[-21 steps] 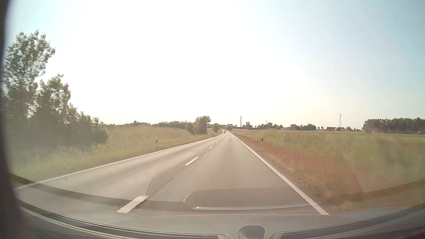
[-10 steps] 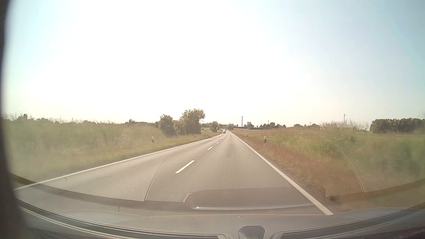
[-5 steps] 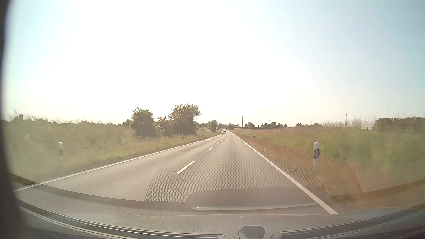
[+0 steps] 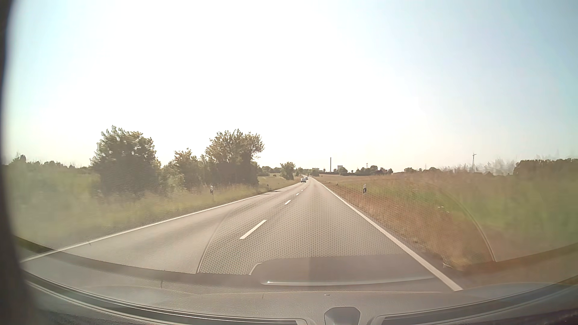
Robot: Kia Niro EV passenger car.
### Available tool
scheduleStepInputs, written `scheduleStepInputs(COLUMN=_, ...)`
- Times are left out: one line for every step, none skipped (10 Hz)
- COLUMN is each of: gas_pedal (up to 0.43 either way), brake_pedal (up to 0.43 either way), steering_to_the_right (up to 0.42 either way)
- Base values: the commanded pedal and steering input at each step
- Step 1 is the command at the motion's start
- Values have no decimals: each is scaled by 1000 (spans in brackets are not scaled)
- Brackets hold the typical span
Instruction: Follow the waypoints while adhering to traffic rules and regulations
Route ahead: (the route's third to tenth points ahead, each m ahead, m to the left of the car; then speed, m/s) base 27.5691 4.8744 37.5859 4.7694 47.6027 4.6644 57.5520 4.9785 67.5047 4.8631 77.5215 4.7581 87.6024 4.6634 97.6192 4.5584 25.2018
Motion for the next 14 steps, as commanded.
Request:
scheduleStepInputs(gas_pedal=358, brake_pedal=6, steering_to_the_right=3)
scheduleStepInputs(gas_pedal=370, brake_pedal=6, steering_to_the_right=3)
scheduleStepInputs(gas_pedal=370, brake_pedal=6, steering_to_the_right=3)
scheduleStepInputs(gas_pedal=378, brake_pedal=6, steering_to_the_right=3)
scheduleStepInputs(gas_pedal=378, brake_pedal=6, steering_to_the_right=3)
scheduleStepInputs(gas_pedal=378, brake_pedal=6, steering_to_the_right=3)
scheduleStepInputs(gas_pedal=378, brake_pedal=6, steering_to_the_right=3)
scheduleStepInputs(gas_pedal=378, brake_pedal=6, steering_to_the_right=3)
scheduleStepInputs(gas_pedal=378, brake_pedal=6, steering_to_the_right=3)
scheduleStepInputs(gas_pedal=378, brake_pedal=6, steering_to_the_right=3)
scheduleStepInputs(gas_pedal=390, brake_pedal=6, steering_to_the_right=3)
scheduleStepInputs(gas_pedal=390, brake_pedal=6, steering_to_the_right=3)
scheduleStepInputs(gas_pedal=390, brake_pedal=6, steering_to_the_right=3)
scheduleStepInputs(gas_pedal=390, brake_pedal=6, steering_to_the_right=4)
